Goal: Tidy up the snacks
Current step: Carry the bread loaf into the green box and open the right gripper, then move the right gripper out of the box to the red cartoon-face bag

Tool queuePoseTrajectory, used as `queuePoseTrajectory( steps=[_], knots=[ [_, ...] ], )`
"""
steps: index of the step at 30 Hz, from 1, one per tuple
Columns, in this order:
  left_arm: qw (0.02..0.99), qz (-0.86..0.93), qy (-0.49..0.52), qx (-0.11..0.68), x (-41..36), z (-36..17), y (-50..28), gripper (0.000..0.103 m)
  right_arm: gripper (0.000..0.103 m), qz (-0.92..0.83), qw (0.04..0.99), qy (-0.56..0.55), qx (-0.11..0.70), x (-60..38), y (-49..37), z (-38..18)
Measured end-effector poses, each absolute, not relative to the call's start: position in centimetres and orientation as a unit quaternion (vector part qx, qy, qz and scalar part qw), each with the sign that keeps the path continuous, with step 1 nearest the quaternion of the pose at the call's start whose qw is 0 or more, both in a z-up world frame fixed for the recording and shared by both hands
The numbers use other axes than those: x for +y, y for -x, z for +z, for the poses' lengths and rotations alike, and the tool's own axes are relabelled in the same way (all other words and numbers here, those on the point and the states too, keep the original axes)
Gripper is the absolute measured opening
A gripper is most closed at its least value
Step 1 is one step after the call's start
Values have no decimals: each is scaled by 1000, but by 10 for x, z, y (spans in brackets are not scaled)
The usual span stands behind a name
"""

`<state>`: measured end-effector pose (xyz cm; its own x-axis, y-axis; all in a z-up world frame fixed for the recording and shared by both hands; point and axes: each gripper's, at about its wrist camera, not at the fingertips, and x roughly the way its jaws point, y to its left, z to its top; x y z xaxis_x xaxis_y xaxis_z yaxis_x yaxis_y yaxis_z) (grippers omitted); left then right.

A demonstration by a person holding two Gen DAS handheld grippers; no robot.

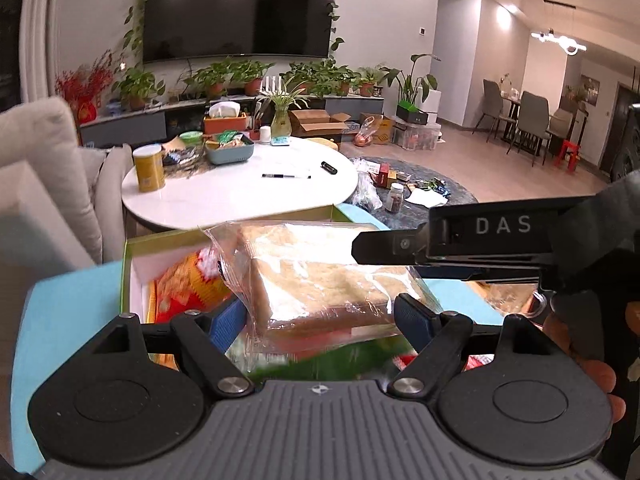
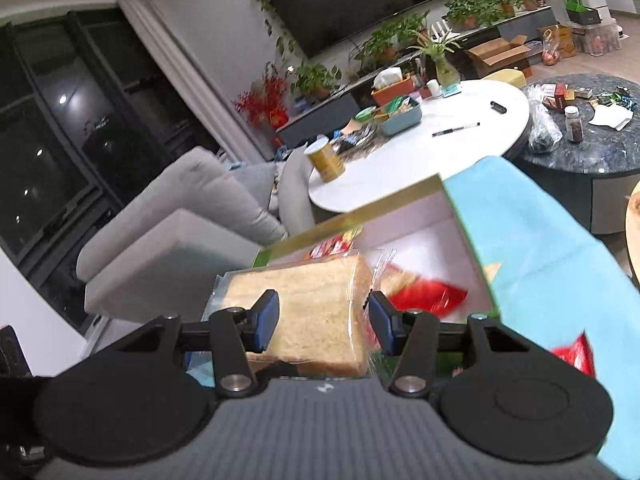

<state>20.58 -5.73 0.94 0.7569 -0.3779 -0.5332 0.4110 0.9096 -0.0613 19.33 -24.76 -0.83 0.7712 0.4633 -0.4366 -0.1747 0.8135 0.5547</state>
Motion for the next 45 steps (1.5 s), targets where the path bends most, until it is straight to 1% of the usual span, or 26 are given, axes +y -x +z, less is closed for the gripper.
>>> queuePoseTrajectory(
  steps=[6,11,18,26,31,40,43,45],
  knots=[
    [935,-209,-50,281,-77,11,-238,78,69,174,901,-274,289,-268,-226,-12],
    [935,-206,-60,283,-89,4,-261,78,69,169,900,-274,293,-274,-244,-16],
    [930,-201,-65,300,-98,-14,-289,78,69,162,898,-277,301,-281,-267,-27],
    [929,-173,-51,323,-90,-37,-314,79,69,137,900,-277,306,-280,-289,-43],
    [931,-163,-43,323,-79,-38,-311,79,69,133,905,-282,289,-287,-282,-40],
    [935,-162,-37,313,-71,-24,-286,79,69,133,911,-265,287,-291,-257,-25],
    [936,-165,-37,308,-70,-17,-273,81,69,134,912,-263,287,-293,-246,-22],
    [938,-163,-39,303,-68,-13,-264,84,70,135,910,-263,289,-295,-236,-21]
  ],
)
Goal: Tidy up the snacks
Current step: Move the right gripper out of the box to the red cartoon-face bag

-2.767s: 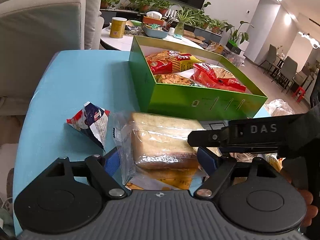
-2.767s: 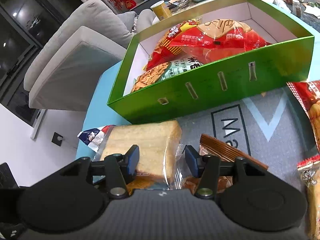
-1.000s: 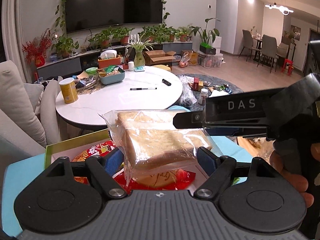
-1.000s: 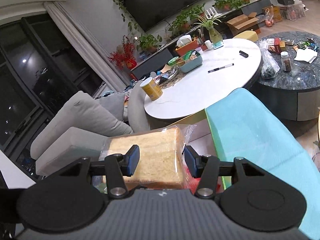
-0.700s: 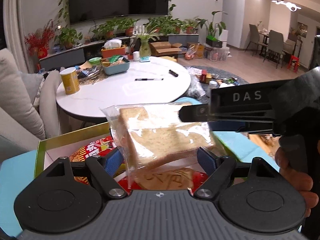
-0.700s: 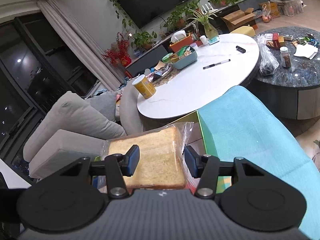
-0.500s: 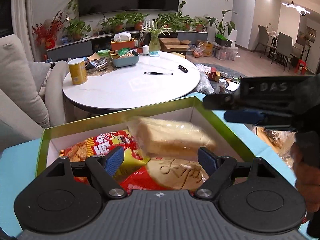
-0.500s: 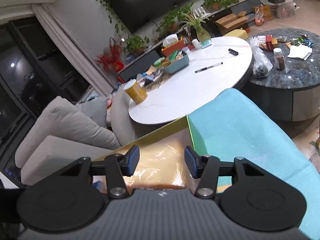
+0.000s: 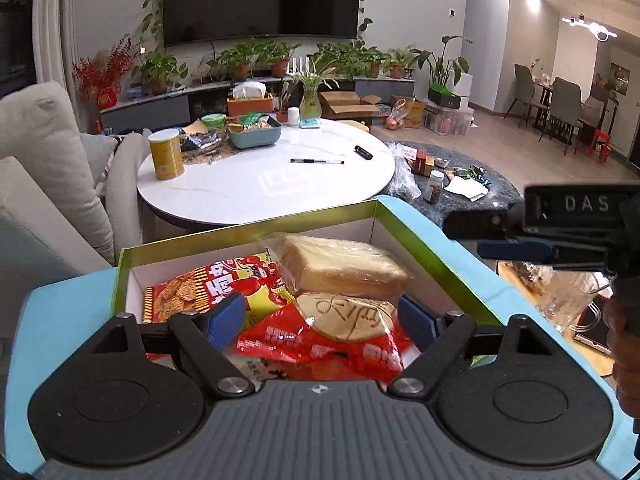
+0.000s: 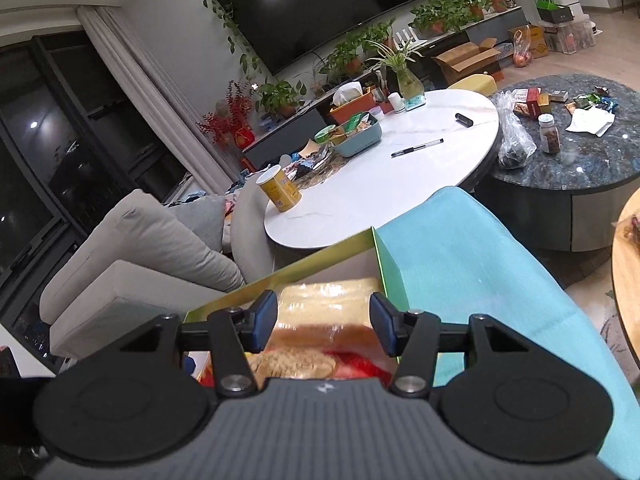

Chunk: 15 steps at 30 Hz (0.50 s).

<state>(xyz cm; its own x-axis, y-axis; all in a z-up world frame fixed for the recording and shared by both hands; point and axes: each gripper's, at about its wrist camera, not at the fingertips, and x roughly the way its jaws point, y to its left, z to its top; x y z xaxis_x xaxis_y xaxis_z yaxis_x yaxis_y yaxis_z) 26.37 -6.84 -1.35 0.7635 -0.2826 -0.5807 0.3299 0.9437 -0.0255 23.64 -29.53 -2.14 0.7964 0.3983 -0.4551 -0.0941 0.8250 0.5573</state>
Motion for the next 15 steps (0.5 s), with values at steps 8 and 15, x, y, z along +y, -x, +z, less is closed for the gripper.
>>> queuePoseTrajectory(
  steps=[8,15],
  knots=[
    [938,-170,-34,302,-68,-8,-224,85,70,148,907,-258,299,-300,-197,-17],
    [930,-182,-30,317,-82,-18,-190,86,70,143,911,-249,297,-300,-160,-13]
  ],
)
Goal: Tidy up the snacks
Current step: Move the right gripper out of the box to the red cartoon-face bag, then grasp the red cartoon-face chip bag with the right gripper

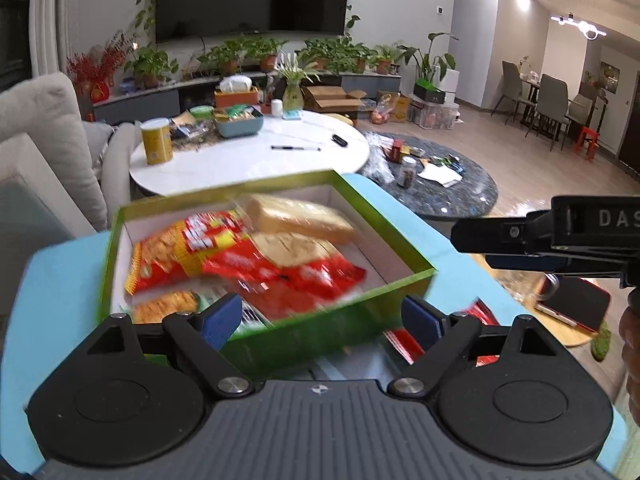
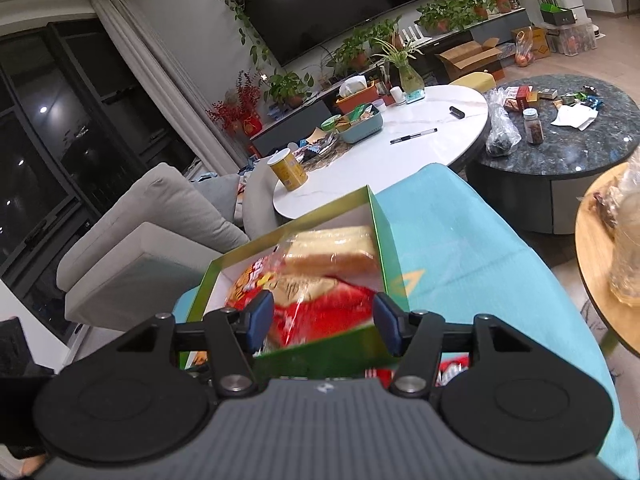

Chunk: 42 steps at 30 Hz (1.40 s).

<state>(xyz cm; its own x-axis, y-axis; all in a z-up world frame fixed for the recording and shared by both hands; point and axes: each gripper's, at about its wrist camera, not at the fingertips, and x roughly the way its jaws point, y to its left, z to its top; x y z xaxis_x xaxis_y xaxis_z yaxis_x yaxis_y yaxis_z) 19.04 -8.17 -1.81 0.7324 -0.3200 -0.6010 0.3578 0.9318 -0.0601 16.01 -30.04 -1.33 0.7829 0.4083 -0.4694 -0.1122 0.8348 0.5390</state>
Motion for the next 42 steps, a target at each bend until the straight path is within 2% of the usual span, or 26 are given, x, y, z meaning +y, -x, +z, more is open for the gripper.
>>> queuePoseTrajectory(
  steps=[8,23,42],
  knots=[
    [917,-202,-25,343,-106,-37,-174,86,70,146,911,-238,303,-305,-135,-22],
    [890,-227,-55,393,-152,-74,-184,86,70,87,899,-250,349,-347,-153,-79],
    [871,-235,-82,423,-172,-97,-190,86,70,100,884,-248,385,-345,-160,-101]
  ],
)
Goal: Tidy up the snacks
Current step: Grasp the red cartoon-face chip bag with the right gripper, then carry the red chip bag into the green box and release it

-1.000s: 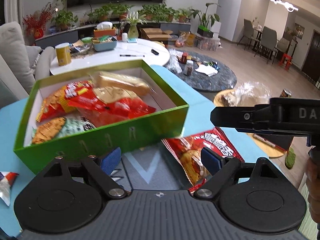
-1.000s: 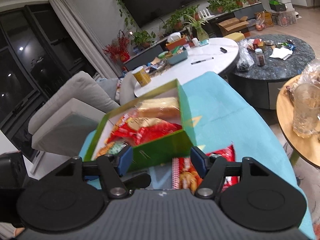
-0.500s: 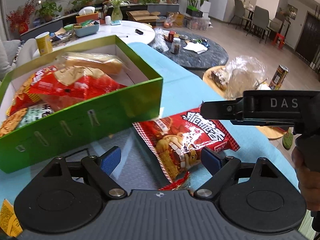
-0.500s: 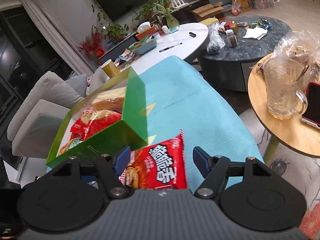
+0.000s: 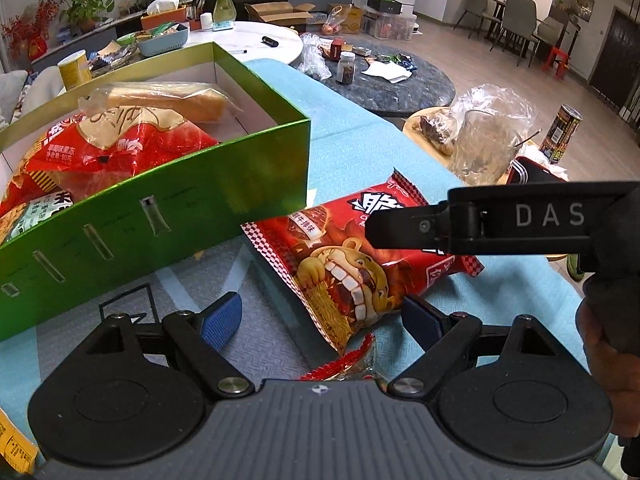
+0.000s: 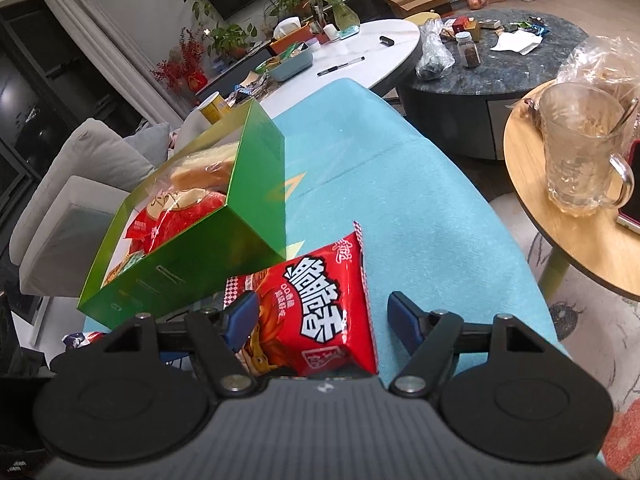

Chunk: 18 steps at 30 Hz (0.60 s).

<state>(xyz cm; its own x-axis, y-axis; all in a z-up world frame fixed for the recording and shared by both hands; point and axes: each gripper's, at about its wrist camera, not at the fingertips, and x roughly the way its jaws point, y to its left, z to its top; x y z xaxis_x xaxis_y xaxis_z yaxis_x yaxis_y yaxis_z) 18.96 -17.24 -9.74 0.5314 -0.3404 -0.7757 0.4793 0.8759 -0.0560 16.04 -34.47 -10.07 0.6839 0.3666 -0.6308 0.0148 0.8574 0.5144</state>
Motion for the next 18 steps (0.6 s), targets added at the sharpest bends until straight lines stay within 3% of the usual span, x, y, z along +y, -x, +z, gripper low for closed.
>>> queuePoseTrajectory(
  steps=[4,8,18],
  knots=[
    [870,-239,-85,422,-176,-98,-190,84,67,106,881,-251,387,-344,-160,-102],
    [868,-258,-83,417,-176,-95,-187,69,56,110,879,-251,390,-342,-159,-102],
    [872,-268,-84,401,-172,-85,-177,65,54,110,876,-257,392,-336,-152,-98]
  ],
)
